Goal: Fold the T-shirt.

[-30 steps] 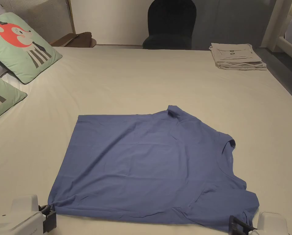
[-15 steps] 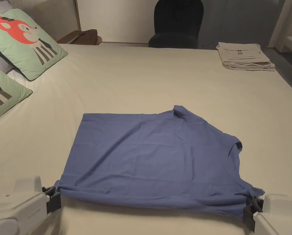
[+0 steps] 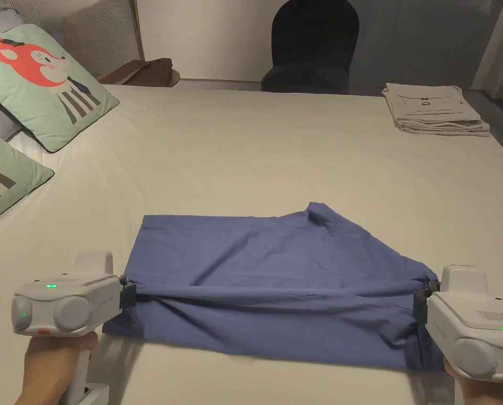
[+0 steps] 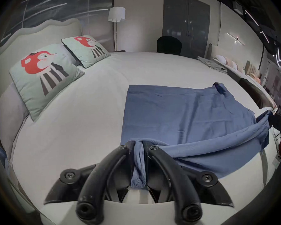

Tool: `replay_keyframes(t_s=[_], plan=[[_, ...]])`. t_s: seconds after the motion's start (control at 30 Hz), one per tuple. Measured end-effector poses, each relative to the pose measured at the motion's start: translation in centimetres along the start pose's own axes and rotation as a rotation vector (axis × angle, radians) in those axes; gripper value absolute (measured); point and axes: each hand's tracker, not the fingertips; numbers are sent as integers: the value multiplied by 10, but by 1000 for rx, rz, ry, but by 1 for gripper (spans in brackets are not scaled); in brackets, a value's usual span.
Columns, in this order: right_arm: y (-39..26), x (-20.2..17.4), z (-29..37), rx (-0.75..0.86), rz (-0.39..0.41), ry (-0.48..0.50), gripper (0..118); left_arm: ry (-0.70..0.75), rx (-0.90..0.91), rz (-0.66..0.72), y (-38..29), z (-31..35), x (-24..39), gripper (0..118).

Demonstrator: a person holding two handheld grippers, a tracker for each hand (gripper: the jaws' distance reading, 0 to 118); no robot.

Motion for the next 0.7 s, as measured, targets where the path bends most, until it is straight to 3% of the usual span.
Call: replay_keyframes(t_s=[0.27, 0.43, 0.5, 0.63, 0.67, 0.7], plan=[[-19, 0, -78, -204, -18, -23, 3, 21, -135, -22, -3, -65, 7, 7], [-21, 0, -72, -187, -24, -33, 5, 33, -126, -46, -1, -62, 11, 8], [-15, 2, -60, -165, -62, -15, 15, 19, -113, -36, 4, -57, 8, 15], [8, 0, -22, -57, -69, -6, 81, -21, -5, 40, 18, -28, 12, 99], [14, -1, -11, -20, -65, -5, 92, -35, 40, 44, 22, -18, 15, 108], [20, -2, 2, 20, -64, -6, 98, -50, 88, 45, 26, -5, 20, 109]])
